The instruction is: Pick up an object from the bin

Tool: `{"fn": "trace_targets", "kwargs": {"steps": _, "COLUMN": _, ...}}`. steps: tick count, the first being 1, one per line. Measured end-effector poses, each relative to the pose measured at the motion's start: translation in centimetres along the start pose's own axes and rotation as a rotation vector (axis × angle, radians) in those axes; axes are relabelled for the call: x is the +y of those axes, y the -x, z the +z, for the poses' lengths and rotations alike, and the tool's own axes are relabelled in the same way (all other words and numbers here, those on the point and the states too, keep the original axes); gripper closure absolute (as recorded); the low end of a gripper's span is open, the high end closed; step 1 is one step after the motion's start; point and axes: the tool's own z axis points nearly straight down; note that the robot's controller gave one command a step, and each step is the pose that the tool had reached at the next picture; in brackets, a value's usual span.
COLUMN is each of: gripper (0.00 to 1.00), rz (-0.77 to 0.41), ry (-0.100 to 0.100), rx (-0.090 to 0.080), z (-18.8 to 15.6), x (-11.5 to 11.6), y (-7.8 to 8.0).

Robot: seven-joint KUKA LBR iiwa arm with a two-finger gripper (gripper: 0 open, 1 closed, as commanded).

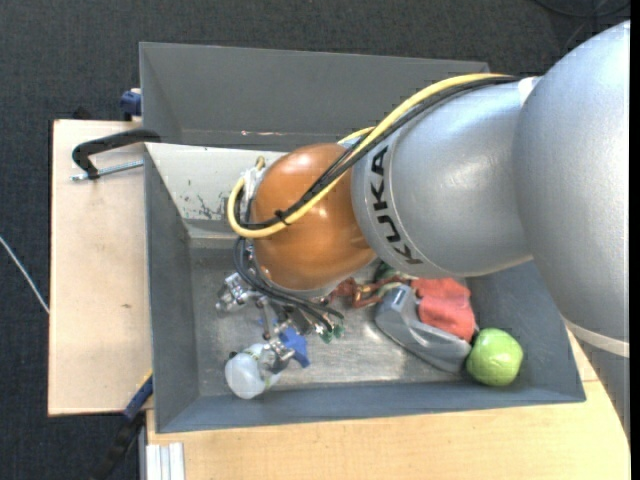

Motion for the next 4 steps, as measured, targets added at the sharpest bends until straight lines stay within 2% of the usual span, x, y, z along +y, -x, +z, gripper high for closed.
{"fn": "trace_targets", "kwargs": {"steps": 1, "gripper": 0.0, "rz": -0.298, "ry": 0.0, "rx": -0.001, "z": 3.1, "x": -0.4, "y": -0.2}}
{"fn": "trace_targets", "kwargs": {"steps": 2, "gripper": 1.0, "rz": -0.321, "ry": 0.004, "rx": -0.005, "z": 5.2, "x": -0.6, "y": 0.0}}
{"fn": "trace_targets", "kwargs": {"steps": 4, "gripper": 1.0, "rz": -0.32, "ry": 0.004, "rx": -0.005, "z": 5.1, "x": -0.6, "y": 0.0}}
